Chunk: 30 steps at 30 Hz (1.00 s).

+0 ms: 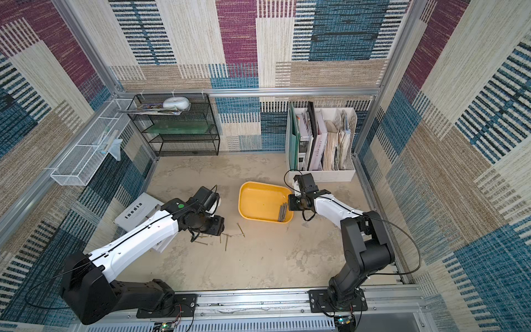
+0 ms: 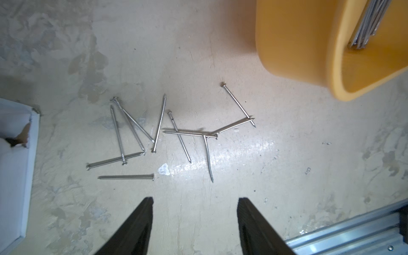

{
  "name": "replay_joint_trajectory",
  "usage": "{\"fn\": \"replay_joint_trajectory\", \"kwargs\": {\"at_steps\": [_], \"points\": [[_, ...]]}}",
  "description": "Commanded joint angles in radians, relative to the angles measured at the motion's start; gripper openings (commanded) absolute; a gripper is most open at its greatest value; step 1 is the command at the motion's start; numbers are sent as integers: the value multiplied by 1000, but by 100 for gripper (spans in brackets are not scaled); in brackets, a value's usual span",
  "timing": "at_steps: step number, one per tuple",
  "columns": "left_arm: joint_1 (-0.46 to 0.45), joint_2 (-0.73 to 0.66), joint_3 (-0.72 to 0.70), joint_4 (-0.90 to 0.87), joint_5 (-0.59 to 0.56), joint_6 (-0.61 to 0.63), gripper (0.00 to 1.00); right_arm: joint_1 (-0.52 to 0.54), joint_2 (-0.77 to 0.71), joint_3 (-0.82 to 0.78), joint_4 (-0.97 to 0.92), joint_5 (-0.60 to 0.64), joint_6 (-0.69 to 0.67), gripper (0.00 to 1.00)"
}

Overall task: Put the nails on the desktop into the storage box
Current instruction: Adjust the storage box, then pick up the nail from the center of the board.

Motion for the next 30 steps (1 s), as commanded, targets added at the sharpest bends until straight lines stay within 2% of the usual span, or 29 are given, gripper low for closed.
{"fn": "replay_joint_trajectory", "kwargs": {"at_steps": [1, 16, 25, 30], "points": [[-7, 30, -1, 88, 54, -34, 65, -28, 16, -13, -65, 48, -42, 0], [-68, 283, 92, 154, 44, -124, 60, -63, 52, -22, -46, 19, -36, 0], [-119, 393, 133, 132, -24, -243, 57, -84, 59, -25, -36, 7, -36, 0], [-119, 436, 162, 119, -67, -264, 57, -87, 54, -30, -36, 6, -42, 0]]}}
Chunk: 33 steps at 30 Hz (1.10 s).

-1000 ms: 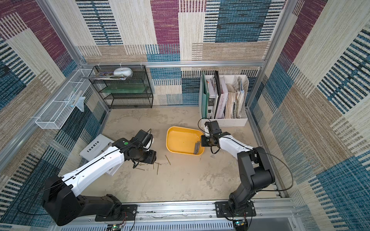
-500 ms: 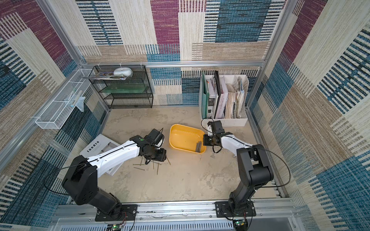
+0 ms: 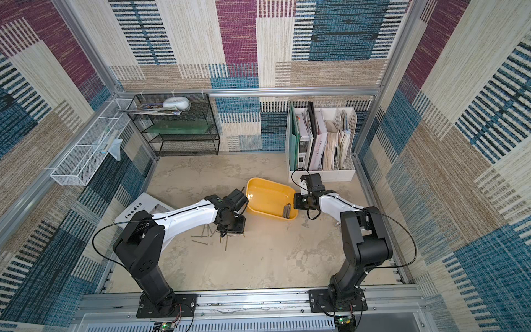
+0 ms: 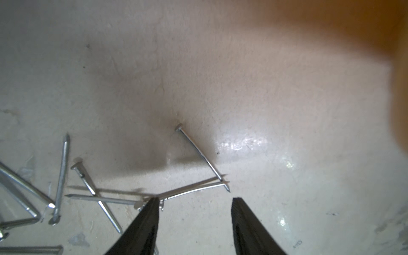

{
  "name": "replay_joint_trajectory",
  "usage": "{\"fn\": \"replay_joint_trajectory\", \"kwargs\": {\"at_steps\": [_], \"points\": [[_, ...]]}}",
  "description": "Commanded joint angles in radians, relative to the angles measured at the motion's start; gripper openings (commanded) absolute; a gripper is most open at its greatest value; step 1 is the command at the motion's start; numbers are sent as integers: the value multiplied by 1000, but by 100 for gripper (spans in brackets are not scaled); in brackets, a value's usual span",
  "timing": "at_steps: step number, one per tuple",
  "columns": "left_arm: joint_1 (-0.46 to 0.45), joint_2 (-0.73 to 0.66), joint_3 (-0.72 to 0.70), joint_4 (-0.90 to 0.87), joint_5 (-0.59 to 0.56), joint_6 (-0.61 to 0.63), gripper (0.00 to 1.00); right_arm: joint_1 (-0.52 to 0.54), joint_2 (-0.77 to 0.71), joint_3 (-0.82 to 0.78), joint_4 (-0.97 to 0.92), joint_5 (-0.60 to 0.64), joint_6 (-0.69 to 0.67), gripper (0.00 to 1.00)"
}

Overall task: Put the nails on the desktop into the storage box
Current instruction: Pick up the nail from the center of the board.

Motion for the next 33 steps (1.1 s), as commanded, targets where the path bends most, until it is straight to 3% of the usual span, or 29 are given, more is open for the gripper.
{"fn": "replay_joint_trajectory", "kwargs": {"at_steps": [1, 19, 26, 30, 33], "points": [[0, 24, 25, -25, -53, -27, 57, -4, 6, -13, -95, 95, -46, 0], [-1, 177, 117, -37, -70, -39, 51, -44, 5, -35, -72, 78, -52, 0], [2, 199, 109, -40, -73, -23, 13, -44, 8, -36, -69, 74, -56, 0], [5, 200, 113, -50, -91, -11, 2, -45, 13, -37, -66, 64, -55, 0], [13, 191, 120, -58, -101, 4, 0, -45, 11, -38, -64, 52, -55, 0]]}}
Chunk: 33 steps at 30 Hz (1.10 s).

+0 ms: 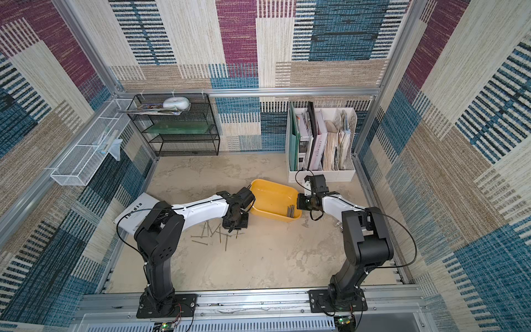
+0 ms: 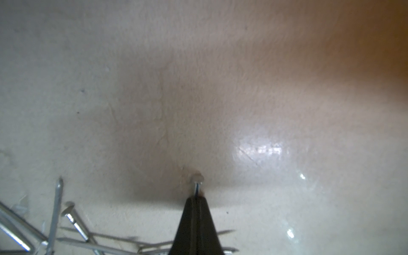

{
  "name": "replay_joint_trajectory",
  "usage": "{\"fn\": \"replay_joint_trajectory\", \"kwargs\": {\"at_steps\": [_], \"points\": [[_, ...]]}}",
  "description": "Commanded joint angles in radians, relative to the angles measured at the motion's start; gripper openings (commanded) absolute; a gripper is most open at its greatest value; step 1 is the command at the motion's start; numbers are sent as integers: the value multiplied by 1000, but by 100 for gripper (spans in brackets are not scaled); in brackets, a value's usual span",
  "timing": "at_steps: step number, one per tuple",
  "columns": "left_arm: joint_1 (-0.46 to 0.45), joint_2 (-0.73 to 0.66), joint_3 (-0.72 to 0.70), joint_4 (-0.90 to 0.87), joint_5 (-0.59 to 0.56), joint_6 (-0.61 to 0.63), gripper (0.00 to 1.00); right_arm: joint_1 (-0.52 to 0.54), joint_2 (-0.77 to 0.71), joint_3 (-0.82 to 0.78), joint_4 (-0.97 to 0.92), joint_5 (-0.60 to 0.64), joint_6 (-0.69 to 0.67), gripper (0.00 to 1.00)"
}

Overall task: Put the nails on the desktop into the storage box
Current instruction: Pick up the nail from the center of the board, then place the nail in the storage box.

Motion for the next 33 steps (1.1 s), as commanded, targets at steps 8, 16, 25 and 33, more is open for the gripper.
{"fn": "replay_joint_trajectory", "kwargs": {"at_steps": [8, 16, 25, 33], "points": [[16, -72, 36, -77, -66, 69, 0, 3, 13, -16, -79, 22, -34, 0], [36, -149, 77, -127, -105, 103, 0, 10, 25, -12, -69, 9, -26, 0], [54, -223, 330, -251, -74, 141, 0, 53, 31, 5, -69, 4, -7, 0], [25, -144, 597, -313, 15, 131, 0, 109, 33, 17, -60, 28, 93, 0]]}}
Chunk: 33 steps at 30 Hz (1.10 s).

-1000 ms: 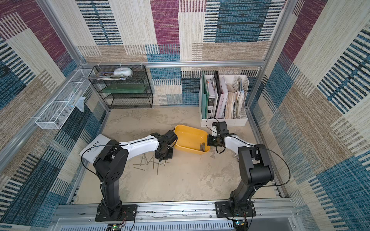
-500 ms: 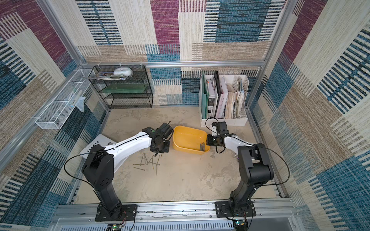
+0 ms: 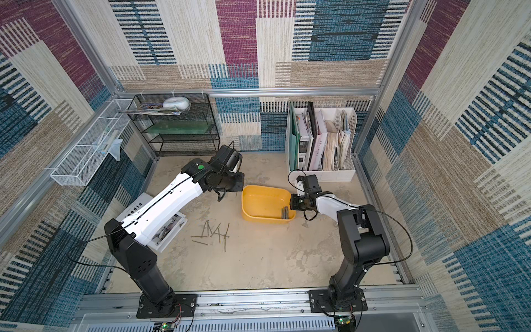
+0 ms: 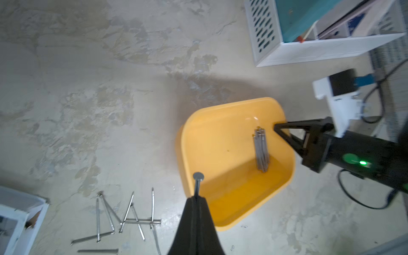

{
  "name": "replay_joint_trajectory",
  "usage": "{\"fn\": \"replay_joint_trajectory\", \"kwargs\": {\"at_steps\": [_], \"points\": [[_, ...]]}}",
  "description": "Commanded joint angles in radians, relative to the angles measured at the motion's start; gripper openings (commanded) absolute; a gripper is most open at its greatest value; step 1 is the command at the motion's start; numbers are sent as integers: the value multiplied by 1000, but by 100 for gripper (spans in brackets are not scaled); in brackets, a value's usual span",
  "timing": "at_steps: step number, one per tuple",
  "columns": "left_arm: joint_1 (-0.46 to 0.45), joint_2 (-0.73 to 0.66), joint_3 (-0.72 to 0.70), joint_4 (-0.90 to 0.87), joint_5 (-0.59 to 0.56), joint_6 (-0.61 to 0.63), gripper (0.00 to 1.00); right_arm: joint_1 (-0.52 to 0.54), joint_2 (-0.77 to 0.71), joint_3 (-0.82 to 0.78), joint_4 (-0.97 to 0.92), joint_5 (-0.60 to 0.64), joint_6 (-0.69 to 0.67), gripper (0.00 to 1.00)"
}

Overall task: Put the nails on the desktop into the storage box
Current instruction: Place the nail in the storage box.

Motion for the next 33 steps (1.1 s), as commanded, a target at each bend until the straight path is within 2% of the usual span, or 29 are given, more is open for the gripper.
{"fn": "replay_joint_trajectory", "kwargs": {"at_steps": [1, 7, 12, 21, 27, 28, 30, 31, 33], "points": [[-4, 62, 57, -47, 59, -8, 0, 20, 4, -3, -85, 45, 60, 0], [-22, 210, 151, -39, 83, -47, 0, 44, -21, -36, -40, 79, 154, 0], [-30, 306, 180, -25, 100, -65, 0, 53, -21, -56, -23, 75, 173, 0], [-45, 404, 172, -2, 74, -58, 0, 64, -18, -64, -15, 68, 167, 0], [-46, 407, 119, 4, 81, -74, 0, 64, -15, -64, -21, 75, 157, 0], [-45, 403, 109, 7, 82, -80, 5, 64, -14, -63, -20, 73, 156, 0], [-47, 387, 96, 19, 84, -89, 33, 64, -12, -64, -16, 70, 158, 0], [-46, 375, 98, 19, 81, -95, 38, 64, -12, -64, -16, 69, 158, 0], [-47, 332, 112, 18, 74, -89, 41, 64, -14, -66, -18, 74, 155, 0]]}}
